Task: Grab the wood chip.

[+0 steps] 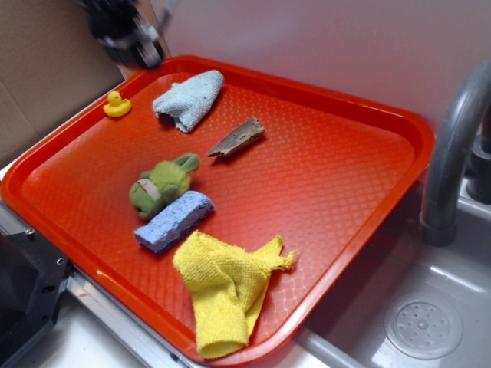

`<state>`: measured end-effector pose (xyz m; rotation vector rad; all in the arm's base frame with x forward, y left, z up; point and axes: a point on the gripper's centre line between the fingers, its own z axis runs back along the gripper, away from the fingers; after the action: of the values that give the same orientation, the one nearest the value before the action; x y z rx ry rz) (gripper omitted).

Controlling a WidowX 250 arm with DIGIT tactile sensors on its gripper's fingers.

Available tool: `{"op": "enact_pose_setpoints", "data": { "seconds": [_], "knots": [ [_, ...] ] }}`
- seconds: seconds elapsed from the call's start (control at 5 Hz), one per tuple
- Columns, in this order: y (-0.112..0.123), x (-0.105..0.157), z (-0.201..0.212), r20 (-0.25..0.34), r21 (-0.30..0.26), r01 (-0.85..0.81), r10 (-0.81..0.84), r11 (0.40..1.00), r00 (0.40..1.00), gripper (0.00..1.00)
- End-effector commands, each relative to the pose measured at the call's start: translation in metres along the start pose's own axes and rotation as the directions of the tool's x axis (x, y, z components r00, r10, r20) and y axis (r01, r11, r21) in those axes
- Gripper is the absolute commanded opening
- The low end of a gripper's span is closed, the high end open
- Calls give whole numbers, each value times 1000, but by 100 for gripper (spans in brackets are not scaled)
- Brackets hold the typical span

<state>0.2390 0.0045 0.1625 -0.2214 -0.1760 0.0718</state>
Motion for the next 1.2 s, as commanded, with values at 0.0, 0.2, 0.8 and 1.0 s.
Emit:
{"op": "enact_pose_setpoints", "data": {
  "seconds": [0.0,0.2,0.8,1.0],
  "knots": [
    [-22,11,75,47,41,61,-63,997,997,33],
    [-34,20,20,14,37,27,-28,999,1000,100],
    [-48,26,-128,-18,222,-34,39,974,999,100],
    [-44,20,-141,-43,211,50,-42,976,998,100]
  ]
}}
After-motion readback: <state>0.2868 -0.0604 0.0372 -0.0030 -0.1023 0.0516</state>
